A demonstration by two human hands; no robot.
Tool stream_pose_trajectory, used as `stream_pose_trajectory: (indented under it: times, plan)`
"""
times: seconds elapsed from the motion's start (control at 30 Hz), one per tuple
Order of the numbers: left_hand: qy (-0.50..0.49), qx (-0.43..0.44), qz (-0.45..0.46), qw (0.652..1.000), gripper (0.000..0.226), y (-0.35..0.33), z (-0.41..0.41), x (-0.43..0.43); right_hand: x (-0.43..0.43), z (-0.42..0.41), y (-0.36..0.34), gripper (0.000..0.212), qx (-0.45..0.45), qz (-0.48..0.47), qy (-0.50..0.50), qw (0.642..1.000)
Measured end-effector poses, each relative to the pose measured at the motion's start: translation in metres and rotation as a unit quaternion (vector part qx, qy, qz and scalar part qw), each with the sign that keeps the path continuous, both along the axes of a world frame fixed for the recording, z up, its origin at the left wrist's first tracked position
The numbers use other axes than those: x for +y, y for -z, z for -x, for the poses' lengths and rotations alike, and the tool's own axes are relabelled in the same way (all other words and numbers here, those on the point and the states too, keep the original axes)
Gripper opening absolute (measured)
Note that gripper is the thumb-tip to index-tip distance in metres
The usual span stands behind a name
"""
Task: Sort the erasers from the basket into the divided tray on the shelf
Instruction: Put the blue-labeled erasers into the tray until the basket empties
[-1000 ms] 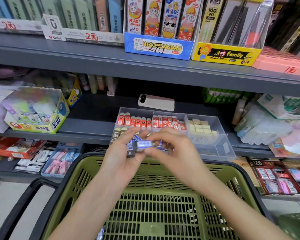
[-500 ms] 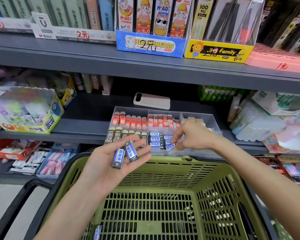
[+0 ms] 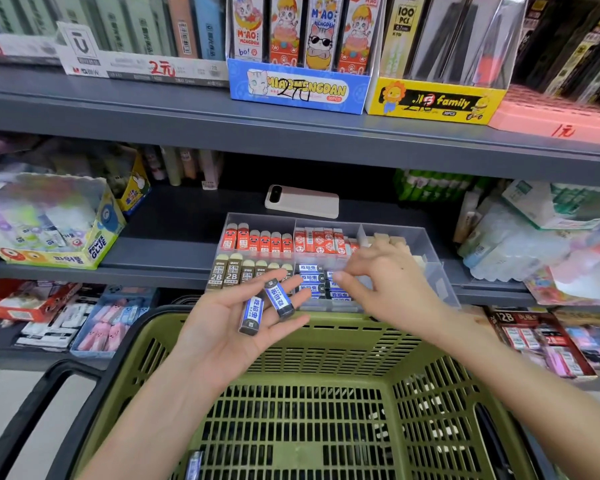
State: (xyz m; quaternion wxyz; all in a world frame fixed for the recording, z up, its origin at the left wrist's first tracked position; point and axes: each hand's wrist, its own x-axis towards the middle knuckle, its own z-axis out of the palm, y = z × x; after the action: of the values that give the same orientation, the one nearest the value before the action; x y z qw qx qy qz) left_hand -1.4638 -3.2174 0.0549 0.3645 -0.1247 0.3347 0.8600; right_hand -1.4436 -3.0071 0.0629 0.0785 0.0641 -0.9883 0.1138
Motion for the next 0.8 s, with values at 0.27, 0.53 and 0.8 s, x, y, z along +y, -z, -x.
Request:
stream_pose_trajectory:
  times: [0.27,0.53,0.8]
  plan:
    - [-0.019,0.058,-0.003,0.998,0.038,-0.005,-0.006,0.02,-0.059,-0.024,-0.003,0.017,-0.064,0.353,0.085,0.93]
    - [0.001,0.235,0.173,0.956,0.017,0.002,-0.014,0.022,-0.058,-0.021,-0.008,0.015,-0.045,0.643,0.175,0.745]
    - [0.026,0.277,0.215,0.936,0.017,-0.005,-0.01,0.028,-0.055,-0.024,0.003,0.015,-0.099,0.736,0.094,0.663]
